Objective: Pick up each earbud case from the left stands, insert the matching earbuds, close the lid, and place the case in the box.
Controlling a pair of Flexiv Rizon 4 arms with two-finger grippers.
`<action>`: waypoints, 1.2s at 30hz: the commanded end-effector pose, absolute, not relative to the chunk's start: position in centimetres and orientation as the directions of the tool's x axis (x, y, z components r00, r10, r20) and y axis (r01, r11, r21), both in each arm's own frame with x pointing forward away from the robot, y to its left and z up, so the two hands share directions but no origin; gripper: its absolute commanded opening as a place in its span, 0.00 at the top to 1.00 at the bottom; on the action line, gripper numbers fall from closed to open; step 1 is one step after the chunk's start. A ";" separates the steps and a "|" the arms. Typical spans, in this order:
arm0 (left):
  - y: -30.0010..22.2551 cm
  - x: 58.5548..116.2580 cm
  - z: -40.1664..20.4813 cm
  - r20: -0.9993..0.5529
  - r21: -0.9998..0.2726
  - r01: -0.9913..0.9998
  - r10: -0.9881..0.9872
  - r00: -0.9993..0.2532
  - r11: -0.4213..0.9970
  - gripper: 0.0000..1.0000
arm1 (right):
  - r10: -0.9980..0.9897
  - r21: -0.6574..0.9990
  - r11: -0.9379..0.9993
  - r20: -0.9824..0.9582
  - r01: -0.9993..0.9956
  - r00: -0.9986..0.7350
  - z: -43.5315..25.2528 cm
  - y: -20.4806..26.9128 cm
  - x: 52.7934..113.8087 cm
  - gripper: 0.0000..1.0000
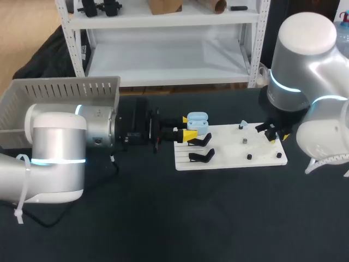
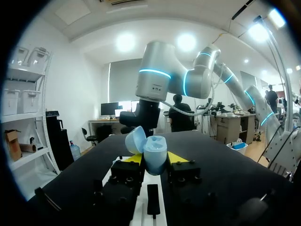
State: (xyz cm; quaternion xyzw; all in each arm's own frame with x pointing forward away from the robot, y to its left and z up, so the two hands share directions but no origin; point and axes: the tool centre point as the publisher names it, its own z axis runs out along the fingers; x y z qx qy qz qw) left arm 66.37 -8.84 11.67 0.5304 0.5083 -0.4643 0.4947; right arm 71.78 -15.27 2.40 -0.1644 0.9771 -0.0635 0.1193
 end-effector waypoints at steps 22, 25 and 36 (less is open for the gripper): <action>-8.8 66.2 11.6 -0.996 0.055 0.998 0.078 0.054 0.013 1.00 | -0.328 -0.171 0.941 -0.231 -0.293 -0.916 3.2 -15.7 71.0 1.00; -8.8 66.2 11.6 -0.996 0.055 0.998 0.078 0.054 0.013 1.00 | -0.323 -0.172 0.942 -0.240 -0.287 -0.916 3.9 -15.7 70.6 1.00; -8.8 66.2 11.6 -0.996 0.055 0.998 0.078 0.054 0.013 1.00 | -0.298 -0.180 0.950 -0.283 -0.254 -0.912 9.9 -14.1 67.8 1.00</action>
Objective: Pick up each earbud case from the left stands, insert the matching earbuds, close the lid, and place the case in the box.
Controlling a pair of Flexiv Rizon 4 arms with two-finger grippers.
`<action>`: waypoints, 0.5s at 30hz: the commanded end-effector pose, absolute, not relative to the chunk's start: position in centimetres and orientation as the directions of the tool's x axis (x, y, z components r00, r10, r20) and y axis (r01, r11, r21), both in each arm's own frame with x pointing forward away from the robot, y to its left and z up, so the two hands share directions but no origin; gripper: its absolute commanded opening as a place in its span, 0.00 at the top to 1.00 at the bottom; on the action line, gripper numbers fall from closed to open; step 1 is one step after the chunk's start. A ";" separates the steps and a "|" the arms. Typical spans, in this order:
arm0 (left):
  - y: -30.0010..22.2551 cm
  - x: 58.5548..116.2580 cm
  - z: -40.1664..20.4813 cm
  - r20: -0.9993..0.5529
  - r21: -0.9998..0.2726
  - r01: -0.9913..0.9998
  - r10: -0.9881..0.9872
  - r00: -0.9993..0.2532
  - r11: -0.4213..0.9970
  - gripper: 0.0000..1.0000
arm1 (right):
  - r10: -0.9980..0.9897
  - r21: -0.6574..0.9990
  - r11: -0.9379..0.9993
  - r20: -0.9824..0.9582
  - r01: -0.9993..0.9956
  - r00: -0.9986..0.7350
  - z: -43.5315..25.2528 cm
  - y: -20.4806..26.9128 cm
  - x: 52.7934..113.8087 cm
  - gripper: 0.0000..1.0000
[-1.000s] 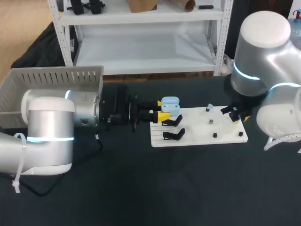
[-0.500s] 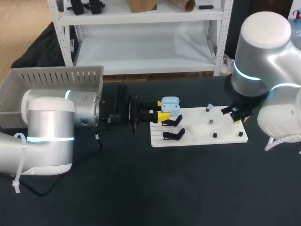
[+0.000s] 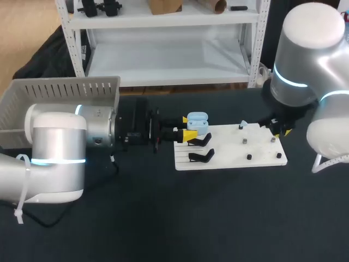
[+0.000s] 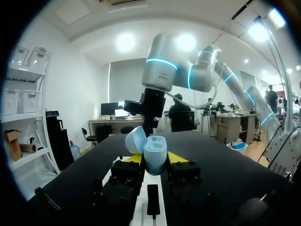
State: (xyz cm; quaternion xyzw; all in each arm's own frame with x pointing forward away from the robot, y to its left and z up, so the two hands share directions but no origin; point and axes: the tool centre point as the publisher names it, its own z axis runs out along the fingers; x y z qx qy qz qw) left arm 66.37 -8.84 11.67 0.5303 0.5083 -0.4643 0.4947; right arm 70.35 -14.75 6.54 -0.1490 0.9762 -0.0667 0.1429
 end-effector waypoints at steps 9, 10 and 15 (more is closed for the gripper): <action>-8.8 66.2 11.6 -0.996 0.055 0.998 0.078 0.054 0.013 1.00 | -0.206 -0.164 0.972 -0.266 -0.166 -0.942 16.8 -9.2 63.7 1.00; -8.8 66.2 11.6 -0.996 0.055 0.998 0.078 0.054 0.013 1.00 | -0.191 -0.147 0.977 -0.264 -0.157 -0.945 17.3 -8.6 63.3 1.00; -8.8 66.2 11.6 -0.996 0.055 0.998 0.078 0.054 0.013 1.00 | -0.180 -0.151 0.978 -0.266 -0.143 -0.947 19.1 -5.7 61.6 1.00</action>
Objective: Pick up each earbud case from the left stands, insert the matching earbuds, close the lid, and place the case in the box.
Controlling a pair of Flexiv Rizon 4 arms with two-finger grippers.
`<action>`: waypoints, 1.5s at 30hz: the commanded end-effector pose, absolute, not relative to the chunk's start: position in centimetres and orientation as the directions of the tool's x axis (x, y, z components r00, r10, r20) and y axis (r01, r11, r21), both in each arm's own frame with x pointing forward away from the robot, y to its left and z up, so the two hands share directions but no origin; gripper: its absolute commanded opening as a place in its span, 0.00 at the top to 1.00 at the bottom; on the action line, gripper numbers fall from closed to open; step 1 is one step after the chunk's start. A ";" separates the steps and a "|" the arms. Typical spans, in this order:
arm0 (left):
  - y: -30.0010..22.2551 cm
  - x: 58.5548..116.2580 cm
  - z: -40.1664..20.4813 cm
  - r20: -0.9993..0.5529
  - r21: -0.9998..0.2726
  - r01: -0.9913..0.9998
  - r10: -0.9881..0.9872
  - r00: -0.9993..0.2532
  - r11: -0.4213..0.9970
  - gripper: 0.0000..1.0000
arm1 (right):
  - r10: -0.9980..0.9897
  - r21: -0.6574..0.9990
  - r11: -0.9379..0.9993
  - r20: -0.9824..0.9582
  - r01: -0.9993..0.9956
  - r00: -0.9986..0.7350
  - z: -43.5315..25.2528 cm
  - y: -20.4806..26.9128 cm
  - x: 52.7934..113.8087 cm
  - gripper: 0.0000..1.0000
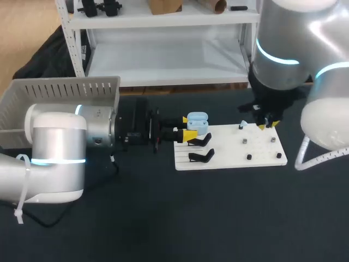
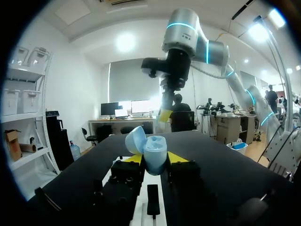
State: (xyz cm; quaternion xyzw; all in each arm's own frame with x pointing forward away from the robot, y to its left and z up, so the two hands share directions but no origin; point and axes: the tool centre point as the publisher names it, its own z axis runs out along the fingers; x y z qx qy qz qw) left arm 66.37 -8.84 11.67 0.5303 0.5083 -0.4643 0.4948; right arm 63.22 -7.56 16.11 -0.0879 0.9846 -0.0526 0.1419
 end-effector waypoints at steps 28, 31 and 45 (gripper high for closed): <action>-8.8 66.2 11.6 -0.996 0.055 0.998 0.078 0.054 0.013 1.00 | 0.033 -0.200 0.976 -0.235 0.082 -0.971 20.0 1.7 60.9 1.00; -8.8 66.2 11.6 -0.996 0.055 0.998 0.078 0.054 0.013 1.00 | 0.188 -0.160 0.962 -0.201 0.221 -0.961 19.9 2.7 61.4 1.00; -8.8 66.2 11.6 -0.996 0.055 0.998 0.078 0.054 0.013 1.00 | 0.285 -0.115 0.943 -0.205 0.312 -0.936 19.7 4.8 62.3 1.00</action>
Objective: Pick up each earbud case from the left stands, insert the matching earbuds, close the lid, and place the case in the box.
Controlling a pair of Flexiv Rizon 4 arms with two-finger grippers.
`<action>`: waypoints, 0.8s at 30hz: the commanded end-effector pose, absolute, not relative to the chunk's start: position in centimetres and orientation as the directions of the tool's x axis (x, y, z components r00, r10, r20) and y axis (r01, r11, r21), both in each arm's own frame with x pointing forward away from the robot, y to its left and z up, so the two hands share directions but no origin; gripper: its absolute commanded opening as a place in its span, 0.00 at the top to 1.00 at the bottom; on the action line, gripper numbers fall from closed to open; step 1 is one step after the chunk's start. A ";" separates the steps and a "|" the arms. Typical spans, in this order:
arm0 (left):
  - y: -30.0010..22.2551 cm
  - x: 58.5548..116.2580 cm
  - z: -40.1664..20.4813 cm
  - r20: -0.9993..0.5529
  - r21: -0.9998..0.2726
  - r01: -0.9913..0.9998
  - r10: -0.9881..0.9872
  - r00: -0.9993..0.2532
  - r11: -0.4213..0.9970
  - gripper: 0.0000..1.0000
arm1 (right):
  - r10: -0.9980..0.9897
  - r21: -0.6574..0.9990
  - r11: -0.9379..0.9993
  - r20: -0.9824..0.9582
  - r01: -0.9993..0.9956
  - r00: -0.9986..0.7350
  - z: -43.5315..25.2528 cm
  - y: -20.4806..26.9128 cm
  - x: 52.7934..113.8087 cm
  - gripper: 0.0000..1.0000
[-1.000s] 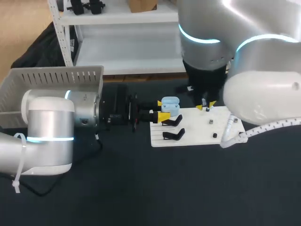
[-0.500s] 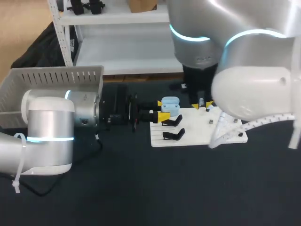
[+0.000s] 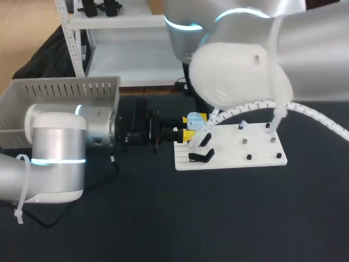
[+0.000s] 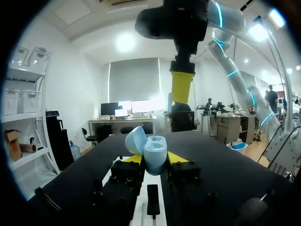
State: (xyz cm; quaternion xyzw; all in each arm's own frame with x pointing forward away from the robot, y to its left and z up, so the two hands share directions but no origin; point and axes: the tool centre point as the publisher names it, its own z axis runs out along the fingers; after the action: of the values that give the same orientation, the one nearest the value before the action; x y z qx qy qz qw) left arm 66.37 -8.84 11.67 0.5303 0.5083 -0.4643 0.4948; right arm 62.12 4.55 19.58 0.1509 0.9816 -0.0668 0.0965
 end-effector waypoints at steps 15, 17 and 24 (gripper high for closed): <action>-8.8 66.2 11.6 -0.996 0.055 0.998 0.078 0.054 0.013 1.00 | 0.469 -0.099 0.868 -0.162 0.488 -0.868 19.8 5.5 63.1 1.00; -8.8 66.2 11.6 -0.996 0.055 0.998 0.078 0.054 0.013 1.00 | 0.525 -0.106 0.835 -0.144 0.540 -0.839 19.8 5.6 63.4 1.00; -8.8 66.2 11.6 -0.996 0.055 0.998 0.078 0.054 0.013 1.00 | 0.589 -0.128 0.789 -0.121 0.601 -0.799 19.9 6.1 63.3 1.00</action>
State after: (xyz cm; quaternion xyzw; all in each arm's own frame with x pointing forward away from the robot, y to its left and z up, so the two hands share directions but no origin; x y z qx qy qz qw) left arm 66.37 -8.84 11.67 0.5303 0.5083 -0.4643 0.4948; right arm 62.59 5.41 19.71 0.3132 0.9466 -0.0593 0.0481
